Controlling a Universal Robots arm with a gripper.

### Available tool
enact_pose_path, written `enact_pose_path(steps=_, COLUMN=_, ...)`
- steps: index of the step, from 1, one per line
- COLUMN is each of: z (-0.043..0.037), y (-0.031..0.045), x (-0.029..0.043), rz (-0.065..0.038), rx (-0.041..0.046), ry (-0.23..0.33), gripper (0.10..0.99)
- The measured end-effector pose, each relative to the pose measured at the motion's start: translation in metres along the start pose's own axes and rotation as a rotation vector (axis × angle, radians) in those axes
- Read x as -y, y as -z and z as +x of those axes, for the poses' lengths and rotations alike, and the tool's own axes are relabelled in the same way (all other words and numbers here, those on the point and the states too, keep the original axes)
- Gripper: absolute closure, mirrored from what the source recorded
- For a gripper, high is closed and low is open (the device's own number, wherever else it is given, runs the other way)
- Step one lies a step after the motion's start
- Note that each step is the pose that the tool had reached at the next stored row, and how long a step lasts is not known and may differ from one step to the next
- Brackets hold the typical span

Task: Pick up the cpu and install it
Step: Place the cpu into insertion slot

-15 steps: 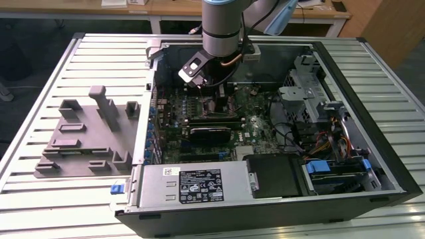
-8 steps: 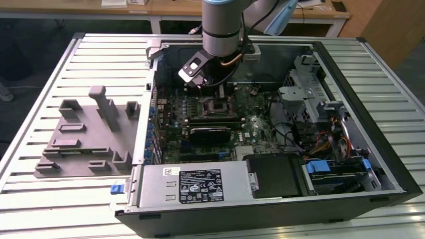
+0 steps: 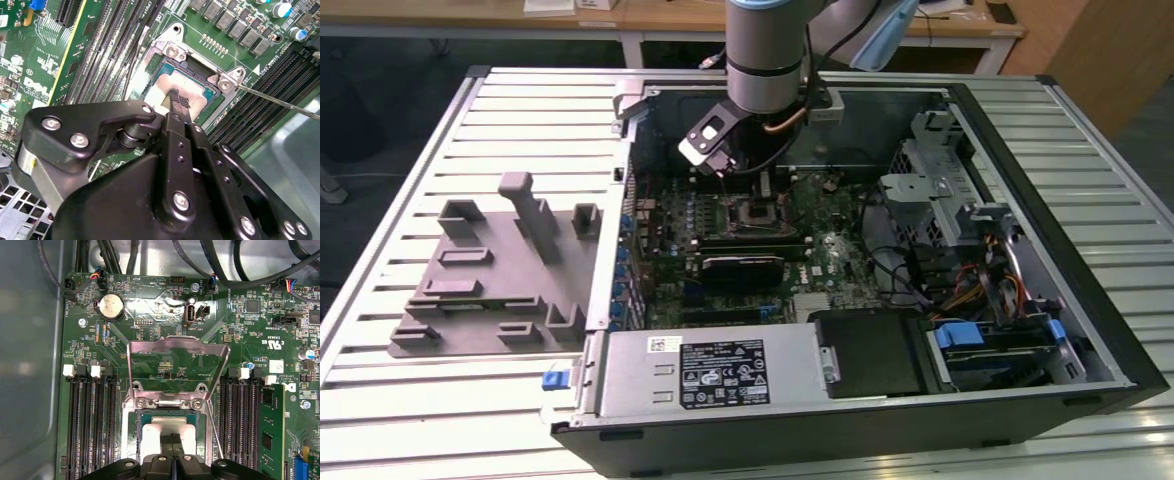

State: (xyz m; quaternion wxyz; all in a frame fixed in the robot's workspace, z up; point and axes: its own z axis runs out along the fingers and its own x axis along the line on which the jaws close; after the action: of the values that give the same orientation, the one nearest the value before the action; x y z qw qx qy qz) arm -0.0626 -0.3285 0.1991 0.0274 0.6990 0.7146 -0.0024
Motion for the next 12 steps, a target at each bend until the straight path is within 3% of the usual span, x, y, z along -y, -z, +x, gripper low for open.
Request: enact_pose_path(steps=12, z=0.0, y=-0.0012, x=0.0001, rz=0.0, rx=0.0002, ry=0.0, gripper=0.98)
